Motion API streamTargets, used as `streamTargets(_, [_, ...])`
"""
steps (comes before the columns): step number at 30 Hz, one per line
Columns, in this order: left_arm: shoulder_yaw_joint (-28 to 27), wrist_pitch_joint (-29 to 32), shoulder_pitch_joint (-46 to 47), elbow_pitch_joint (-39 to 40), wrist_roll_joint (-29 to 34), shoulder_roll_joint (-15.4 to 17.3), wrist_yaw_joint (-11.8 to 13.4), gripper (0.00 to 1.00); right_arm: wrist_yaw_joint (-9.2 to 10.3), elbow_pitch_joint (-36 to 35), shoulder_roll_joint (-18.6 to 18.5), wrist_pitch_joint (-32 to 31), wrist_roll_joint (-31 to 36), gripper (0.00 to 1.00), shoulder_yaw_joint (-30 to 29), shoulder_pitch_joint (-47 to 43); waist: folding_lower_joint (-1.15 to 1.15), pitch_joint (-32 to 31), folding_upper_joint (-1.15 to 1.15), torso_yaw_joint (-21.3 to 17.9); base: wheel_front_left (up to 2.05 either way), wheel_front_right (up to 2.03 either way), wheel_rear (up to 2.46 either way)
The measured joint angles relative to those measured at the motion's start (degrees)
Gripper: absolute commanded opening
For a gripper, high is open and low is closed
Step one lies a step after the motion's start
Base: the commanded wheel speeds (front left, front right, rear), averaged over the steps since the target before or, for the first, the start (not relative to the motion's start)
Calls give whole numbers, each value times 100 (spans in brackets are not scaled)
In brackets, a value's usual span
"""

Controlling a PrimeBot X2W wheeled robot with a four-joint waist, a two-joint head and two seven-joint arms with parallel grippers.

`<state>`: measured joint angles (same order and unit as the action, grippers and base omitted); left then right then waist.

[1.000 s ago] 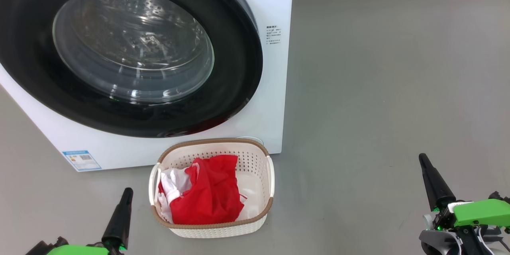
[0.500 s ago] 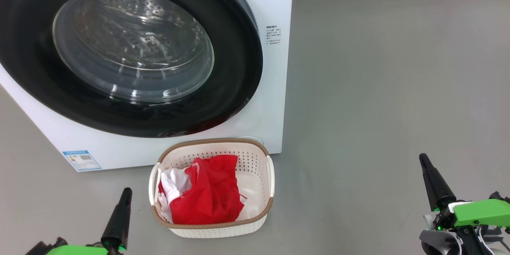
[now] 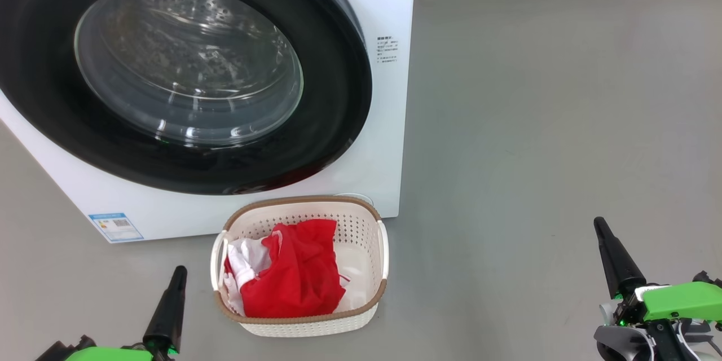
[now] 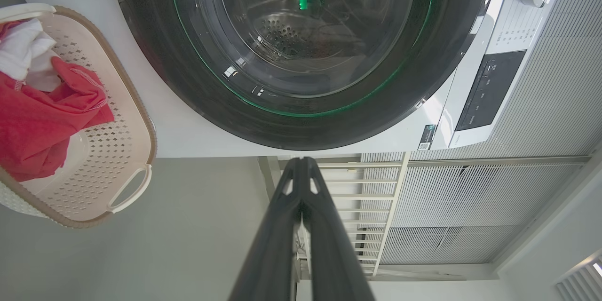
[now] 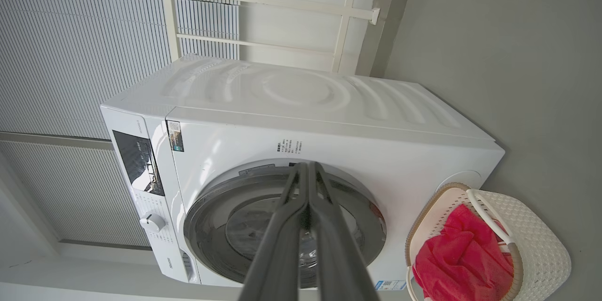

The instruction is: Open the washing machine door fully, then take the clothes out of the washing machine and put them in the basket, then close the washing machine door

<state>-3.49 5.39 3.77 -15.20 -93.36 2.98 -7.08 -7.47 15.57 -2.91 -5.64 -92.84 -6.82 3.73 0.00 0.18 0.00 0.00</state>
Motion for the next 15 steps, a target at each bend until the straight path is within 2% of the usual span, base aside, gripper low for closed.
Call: streamTargets(15, [-13, 10, 0, 0, 3, -16, 0, 0, 0, 0, 2, -18, 7, 0, -9, 0, 0, 0, 0, 0, 0, 0, 0])
